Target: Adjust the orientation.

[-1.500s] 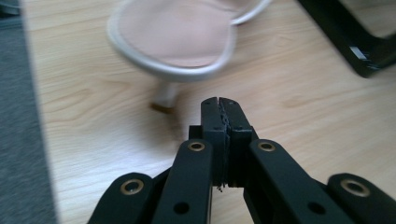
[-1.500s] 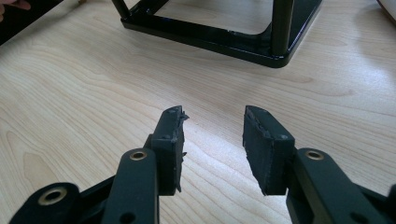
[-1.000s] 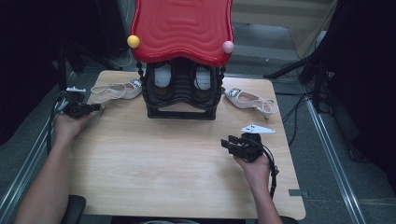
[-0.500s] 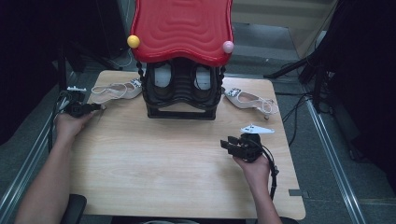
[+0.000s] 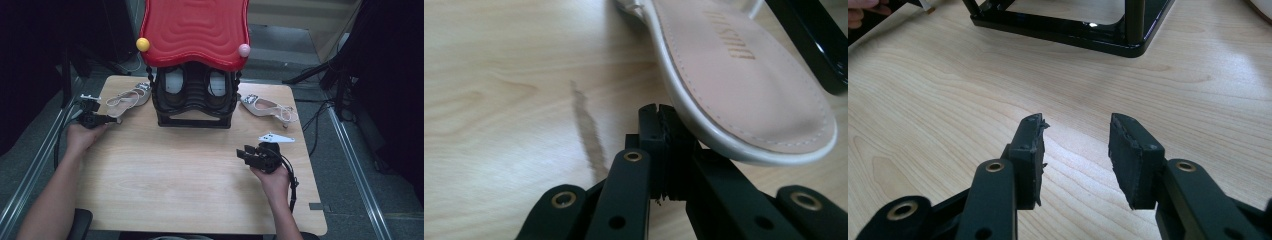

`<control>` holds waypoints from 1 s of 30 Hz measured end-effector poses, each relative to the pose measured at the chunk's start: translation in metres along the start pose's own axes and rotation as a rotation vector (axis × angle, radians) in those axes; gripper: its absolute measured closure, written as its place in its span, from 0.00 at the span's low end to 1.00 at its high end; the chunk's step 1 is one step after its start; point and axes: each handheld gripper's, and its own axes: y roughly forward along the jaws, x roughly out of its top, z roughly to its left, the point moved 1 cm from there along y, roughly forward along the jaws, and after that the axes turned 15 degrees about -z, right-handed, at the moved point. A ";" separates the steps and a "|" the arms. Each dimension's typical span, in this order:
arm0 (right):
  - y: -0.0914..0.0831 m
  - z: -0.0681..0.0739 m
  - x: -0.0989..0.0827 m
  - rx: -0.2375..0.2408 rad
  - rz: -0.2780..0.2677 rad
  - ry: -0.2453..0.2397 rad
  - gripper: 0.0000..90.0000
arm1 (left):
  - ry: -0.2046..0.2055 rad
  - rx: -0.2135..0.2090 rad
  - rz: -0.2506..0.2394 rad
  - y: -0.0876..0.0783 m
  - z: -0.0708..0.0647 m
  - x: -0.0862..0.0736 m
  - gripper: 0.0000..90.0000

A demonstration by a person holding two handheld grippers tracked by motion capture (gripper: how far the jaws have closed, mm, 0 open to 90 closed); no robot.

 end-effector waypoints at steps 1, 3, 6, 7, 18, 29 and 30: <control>0.000 0.000 0.000 0.001 -0.002 0.000 0.66 | -0.003 -0.006 0.002 0.000 -0.003 -0.001 0.99; 0.001 0.000 0.001 0.004 -0.004 0.001 0.66 | -0.023 -0.012 0.003 0.000 -0.009 -0.002 0.98; 0.002 0.001 0.001 0.011 -0.013 0.000 0.66 | -0.036 -0.025 0.010 -0.001 -0.018 -0.003 0.98; 0.003 0.001 0.001 0.013 -0.015 -0.001 0.66 | -0.039 -0.023 0.007 0.000 -0.021 -0.003 0.98; 0.009 0.004 0.004 0.025 -0.003 -0.016 0.66 | -0.040 -0.010 0.026 0.001 -0.039 -0.002 0.88; 0.008 0.003 0.005 0.018 -0.006 -0.019 0.65 | -0.083 0.043 -0.003 -0.019 -0.021 0.013 0.71; 0.008 0.003 0.005 0.017 -0.006 -0.019 0.65 | -0.084 0.050 -0.012 -0.020 -0.021 0.015 0.71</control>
